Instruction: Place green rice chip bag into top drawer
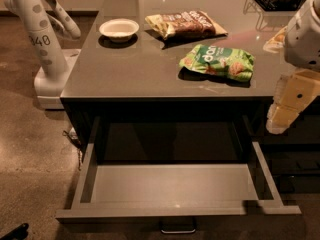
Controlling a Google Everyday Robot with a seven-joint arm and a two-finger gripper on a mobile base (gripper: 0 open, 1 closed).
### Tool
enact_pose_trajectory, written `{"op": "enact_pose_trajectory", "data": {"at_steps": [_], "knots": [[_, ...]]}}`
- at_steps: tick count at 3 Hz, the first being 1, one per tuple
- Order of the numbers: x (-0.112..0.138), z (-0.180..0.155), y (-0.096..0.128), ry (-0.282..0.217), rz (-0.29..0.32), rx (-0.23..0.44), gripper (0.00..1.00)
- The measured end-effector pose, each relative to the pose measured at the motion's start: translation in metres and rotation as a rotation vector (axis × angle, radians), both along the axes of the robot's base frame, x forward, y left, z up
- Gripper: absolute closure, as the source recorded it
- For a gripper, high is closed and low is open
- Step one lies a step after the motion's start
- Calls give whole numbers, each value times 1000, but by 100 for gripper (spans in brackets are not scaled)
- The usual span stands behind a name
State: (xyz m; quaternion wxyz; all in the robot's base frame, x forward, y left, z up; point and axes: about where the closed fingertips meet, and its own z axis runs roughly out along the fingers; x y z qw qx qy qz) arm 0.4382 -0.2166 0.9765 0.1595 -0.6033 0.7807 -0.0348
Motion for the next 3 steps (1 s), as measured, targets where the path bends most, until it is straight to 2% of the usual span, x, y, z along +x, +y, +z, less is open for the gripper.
{"op": "enact_pose_trajectory", "data": {"at_steps": [1, 2, 3], "knots": [[0, 0, 0, 0, 0, 0, 0], [25, -11, 4, -50, 4, 25, 0], [25, -11, 4, -50, 4, 25, 0]]}}
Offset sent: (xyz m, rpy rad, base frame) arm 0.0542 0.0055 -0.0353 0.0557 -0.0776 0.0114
